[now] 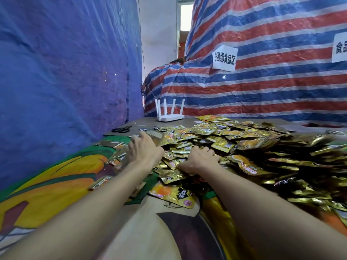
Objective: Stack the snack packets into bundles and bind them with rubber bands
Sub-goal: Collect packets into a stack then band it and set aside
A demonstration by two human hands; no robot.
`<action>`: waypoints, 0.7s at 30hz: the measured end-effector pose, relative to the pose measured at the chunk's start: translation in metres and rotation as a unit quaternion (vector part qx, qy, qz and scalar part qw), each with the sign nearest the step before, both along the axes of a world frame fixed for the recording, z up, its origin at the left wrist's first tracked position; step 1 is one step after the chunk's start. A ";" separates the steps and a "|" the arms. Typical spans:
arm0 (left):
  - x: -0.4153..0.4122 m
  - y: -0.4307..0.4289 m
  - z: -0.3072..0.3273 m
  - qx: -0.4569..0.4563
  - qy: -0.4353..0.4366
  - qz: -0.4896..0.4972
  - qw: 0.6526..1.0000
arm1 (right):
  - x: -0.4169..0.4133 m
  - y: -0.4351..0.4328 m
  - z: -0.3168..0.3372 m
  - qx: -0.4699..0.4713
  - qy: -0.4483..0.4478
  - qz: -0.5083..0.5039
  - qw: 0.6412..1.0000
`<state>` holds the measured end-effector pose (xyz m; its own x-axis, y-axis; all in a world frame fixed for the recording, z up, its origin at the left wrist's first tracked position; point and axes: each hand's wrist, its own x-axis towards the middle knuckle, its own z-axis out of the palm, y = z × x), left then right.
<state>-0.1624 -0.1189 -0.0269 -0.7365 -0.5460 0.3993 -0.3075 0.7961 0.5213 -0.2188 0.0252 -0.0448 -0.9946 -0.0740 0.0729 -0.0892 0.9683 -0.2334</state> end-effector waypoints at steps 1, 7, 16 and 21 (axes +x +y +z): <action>0.000 -0.006 0.003 0.000 -0.016 0.019 1.000 | 0.001 -0.001 -0.001 0.006 0.012 0.002 1.000; -0.003 -0.029 -0.014 0.073 -0.247 0.059 0.964 | 0.010 -0.009 0.006 0.047 0.066 0.062 0.995; -0.006 -0.030 -0.015 0.126 -0.215 0.105 0.963 | 0.025 -0.006 0.004 0.069 0.145 0.096 0.982; -0.008 -0.027 0.000 0.207 -0.158 0.127 0.957 | 0.037 0.002 0.009 0.024 0.205 0.121 0.971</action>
<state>-0.1700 -0.1459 -0.0272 -0.6081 -0.7861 -0.1103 -0.6574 0.4208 0.6251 -0.1814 0.0275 -0.0355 -0.8359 -0.3152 0.4494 -0.3915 0.9162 -0.0857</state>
